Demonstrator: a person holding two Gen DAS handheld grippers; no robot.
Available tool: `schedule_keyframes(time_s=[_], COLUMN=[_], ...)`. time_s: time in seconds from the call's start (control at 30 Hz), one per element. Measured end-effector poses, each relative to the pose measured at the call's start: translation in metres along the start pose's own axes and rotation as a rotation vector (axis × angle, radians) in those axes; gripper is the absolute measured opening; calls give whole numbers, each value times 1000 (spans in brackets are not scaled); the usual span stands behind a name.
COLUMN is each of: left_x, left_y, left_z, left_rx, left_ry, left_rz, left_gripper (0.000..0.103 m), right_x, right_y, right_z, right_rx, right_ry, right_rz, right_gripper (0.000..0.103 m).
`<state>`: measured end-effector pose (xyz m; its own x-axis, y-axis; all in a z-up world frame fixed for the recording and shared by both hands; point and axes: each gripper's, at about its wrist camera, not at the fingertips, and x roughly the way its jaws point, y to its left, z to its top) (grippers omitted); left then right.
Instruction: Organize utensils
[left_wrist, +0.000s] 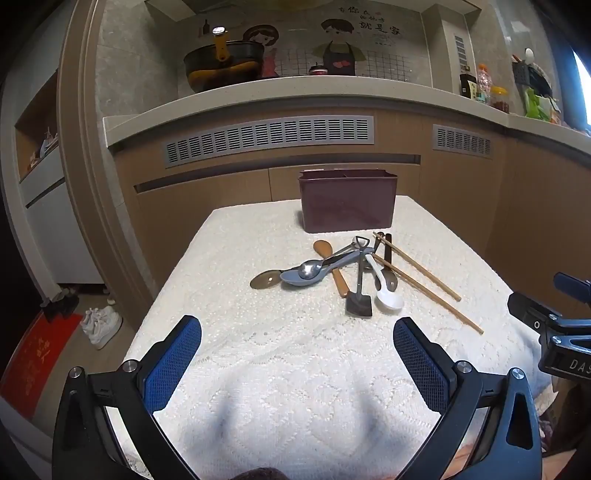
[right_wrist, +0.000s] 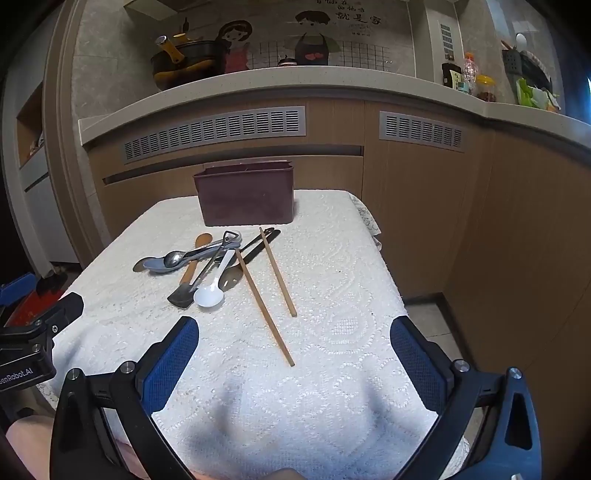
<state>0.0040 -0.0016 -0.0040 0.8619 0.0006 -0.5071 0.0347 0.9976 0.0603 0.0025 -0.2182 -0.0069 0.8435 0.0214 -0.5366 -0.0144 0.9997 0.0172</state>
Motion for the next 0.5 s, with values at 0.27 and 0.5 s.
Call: schedule_keyframes(time_s=[0.27, 0.5], left_x=[2, 5], left_y=[0, 0], left_z=[0, 0], left_rx=[2, 4], left_ry=[15, 22], left_rz=[3, 4], left_gripper=[103, 103], right_x=[1, 1], right_y=[-1, -1], right_z=[1, 1], right_rx=[-8, -3], right_ry=[-1, 3], right_rz=[-3, -6], right_gripper=[103, 103])
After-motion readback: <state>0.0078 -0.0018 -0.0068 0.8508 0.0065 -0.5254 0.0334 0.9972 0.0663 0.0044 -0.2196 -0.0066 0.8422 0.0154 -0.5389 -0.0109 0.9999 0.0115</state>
